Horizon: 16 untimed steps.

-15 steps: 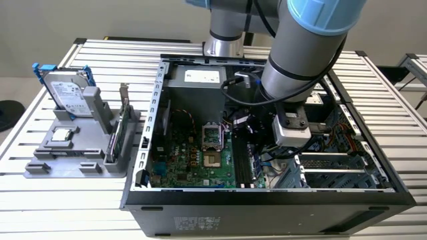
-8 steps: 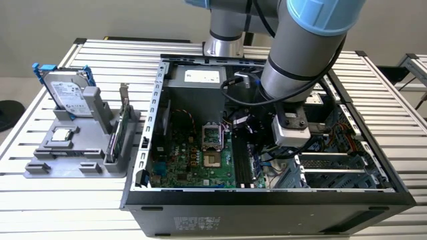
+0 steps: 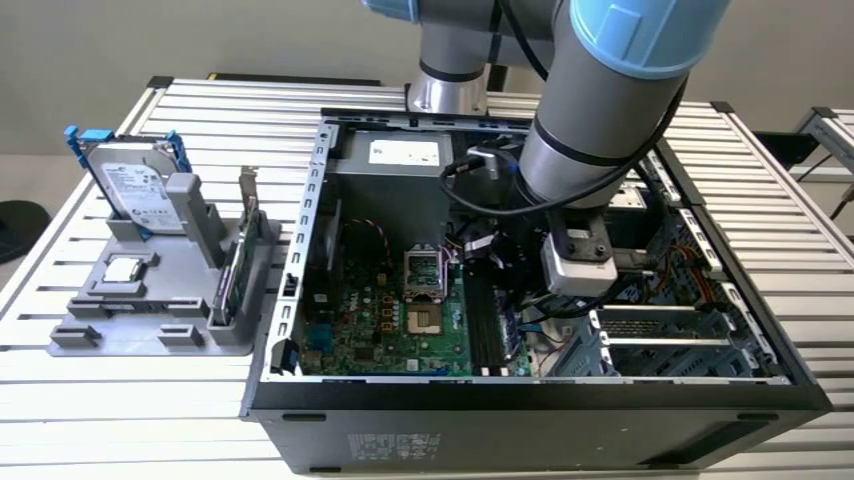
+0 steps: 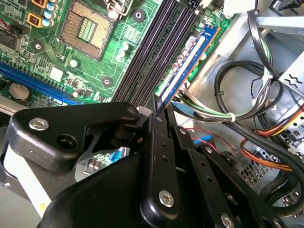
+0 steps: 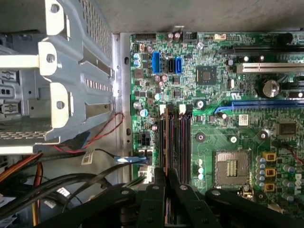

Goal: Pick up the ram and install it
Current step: 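Insert the ram into the slot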

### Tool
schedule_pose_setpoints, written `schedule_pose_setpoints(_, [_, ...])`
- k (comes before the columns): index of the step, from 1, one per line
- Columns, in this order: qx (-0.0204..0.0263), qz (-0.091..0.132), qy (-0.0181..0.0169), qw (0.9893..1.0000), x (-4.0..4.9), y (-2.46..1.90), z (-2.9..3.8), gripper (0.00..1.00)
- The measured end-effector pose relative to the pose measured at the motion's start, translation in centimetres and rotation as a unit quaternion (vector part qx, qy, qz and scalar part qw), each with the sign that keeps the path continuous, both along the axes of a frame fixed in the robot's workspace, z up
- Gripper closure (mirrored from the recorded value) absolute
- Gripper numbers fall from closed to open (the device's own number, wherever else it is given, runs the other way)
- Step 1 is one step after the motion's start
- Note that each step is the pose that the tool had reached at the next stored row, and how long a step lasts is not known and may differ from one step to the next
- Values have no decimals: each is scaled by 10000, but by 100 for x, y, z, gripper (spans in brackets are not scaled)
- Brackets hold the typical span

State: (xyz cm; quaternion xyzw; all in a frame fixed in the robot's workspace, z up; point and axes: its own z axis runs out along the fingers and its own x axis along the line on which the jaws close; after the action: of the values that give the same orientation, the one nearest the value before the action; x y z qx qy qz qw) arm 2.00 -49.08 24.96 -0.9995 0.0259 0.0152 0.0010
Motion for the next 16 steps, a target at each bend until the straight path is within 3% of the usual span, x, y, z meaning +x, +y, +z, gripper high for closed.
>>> schedule_pose_setpoints(5, [5,1,1,10000,-2,0,-16,100])
schedule_pose_setpoints(9, [4,1,2,10000,-5,10,-67,100])
schedule_pose_setpoints(16, [6,1,2,10000,-20,51,-137,100])
